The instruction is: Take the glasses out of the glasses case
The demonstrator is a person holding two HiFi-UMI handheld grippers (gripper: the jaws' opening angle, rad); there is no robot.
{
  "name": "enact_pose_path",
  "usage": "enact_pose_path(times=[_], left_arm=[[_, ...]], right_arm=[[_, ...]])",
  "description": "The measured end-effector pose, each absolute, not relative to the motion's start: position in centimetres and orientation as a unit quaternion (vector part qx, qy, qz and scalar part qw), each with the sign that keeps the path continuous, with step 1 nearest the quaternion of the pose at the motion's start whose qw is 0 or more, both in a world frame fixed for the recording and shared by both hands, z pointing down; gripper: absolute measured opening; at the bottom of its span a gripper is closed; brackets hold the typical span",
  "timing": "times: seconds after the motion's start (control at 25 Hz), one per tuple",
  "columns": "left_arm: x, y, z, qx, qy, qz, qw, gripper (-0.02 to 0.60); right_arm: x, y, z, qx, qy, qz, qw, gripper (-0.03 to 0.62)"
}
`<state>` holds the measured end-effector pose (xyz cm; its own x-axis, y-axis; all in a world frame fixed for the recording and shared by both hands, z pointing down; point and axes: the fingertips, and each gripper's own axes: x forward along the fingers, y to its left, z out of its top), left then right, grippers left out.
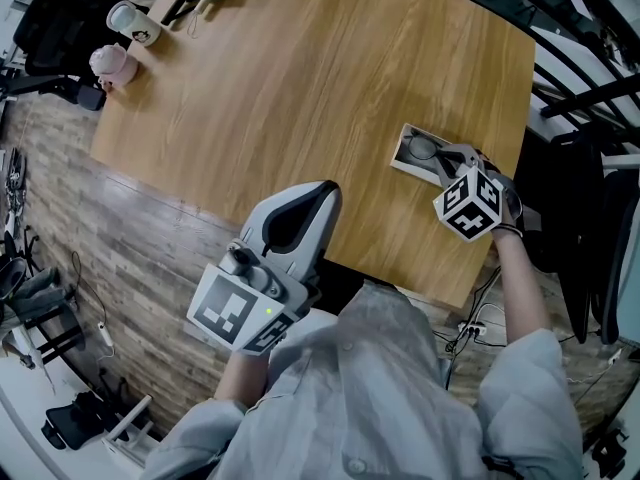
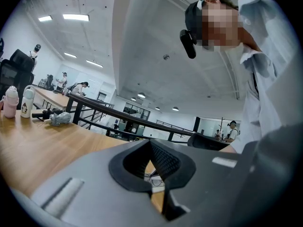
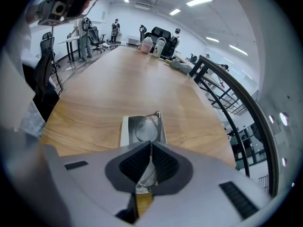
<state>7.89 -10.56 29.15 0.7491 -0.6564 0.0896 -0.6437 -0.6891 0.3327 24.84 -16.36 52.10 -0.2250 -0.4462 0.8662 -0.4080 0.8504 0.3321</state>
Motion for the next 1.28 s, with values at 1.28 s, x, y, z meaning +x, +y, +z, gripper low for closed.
enact_pose_path(times=[1.28], left_arm=[[6.8,-9.2,29.2,0.935,-0.313,-0.013,0.168,0.003]], right_arm=[[20.6,-7.6,54.7,0.25,-0.799,0.036,0.546,0.012]])
